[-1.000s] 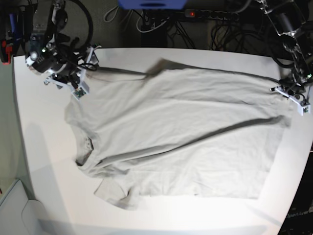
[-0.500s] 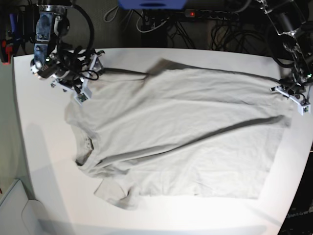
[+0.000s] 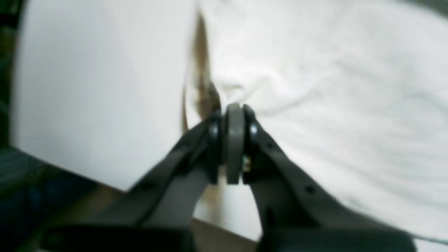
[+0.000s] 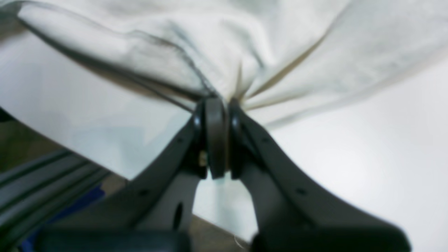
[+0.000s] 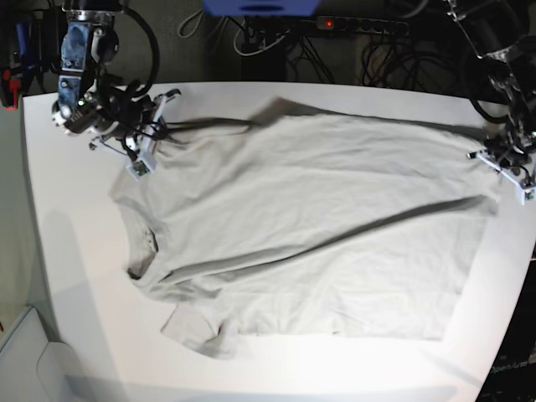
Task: Layout the t-shirt on the table in an organized manner, then fold the t-shirt properly
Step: 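Lift the grasped corners with both grippers and carry them over the shirt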
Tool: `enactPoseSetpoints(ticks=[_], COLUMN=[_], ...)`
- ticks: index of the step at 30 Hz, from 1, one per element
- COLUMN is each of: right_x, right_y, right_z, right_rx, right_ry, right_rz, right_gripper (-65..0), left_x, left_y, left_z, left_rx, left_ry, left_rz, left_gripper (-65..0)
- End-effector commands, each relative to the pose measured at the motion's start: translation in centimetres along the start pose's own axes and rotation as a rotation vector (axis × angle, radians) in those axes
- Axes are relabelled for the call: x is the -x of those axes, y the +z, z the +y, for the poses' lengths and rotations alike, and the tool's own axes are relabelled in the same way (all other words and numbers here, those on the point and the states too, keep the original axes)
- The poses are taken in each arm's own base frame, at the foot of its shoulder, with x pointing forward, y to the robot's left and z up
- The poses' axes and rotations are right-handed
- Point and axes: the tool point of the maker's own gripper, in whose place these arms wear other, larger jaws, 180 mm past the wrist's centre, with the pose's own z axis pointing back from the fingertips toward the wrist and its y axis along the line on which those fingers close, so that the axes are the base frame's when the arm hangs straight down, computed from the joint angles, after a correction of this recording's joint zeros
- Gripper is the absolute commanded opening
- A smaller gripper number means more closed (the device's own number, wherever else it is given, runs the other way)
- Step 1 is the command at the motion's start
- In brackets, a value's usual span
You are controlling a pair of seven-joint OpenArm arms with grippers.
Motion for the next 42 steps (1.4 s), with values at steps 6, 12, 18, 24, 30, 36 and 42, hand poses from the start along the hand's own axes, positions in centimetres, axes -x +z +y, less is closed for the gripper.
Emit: enactPoseSetpoints(ticks=[6, 12, 18, 24, 30, 36, 42], right_x=[-5.3, -6.5, -6.0, -5.4, -6.8, -9.8, -14.3], right_y=[5.2, 8.2, 10.2, 10.9, 12.3, 14.6, 17.3], right_z=[-1.3, -4.6, -7.9, -8.9, -10.3, -12.4, -14.0], right_rx=[0.134, 0.252, 0.348, 0.377, 0.422, 0.493, 0.558], right_ry=[0.118, 0.077, 0.006, 0.006, 0.037, 0.082, 0.086], right_rz=[-0.174, -0.240, -0.260, -0.247, -0.279, -0.341, -0.424], right_gripper=[-65.0, -65.0, -65.0, -65.0, -65.0, -65.0, -65.0], left_x=[-6.3, -9.6, -10.7, -11.1, -11.0, -11.5, -14.1], left_y=[4.9, 9.5, 12.5, 14.1, 13.9, 14.0, 13.7], left_z=[0.1, 0.9, 3.2, 3.4, 2.2, 0.1, -3.0], left_rx=[-0.052, -0.116, -0.179, -0.204, -0.133, -0.003, 0.076], left_ry=[-0.073, -0.085, 0.014, 0.002, 0.001, 0.013, -0.014], left_rz=[-0.168, -0.300, -0.373, -0.405, -0.417, -0.457, -0.498], left_gripper=[-64.9, -64.9, -64.9, -64.9, -64.9, -64.9, -64.9])
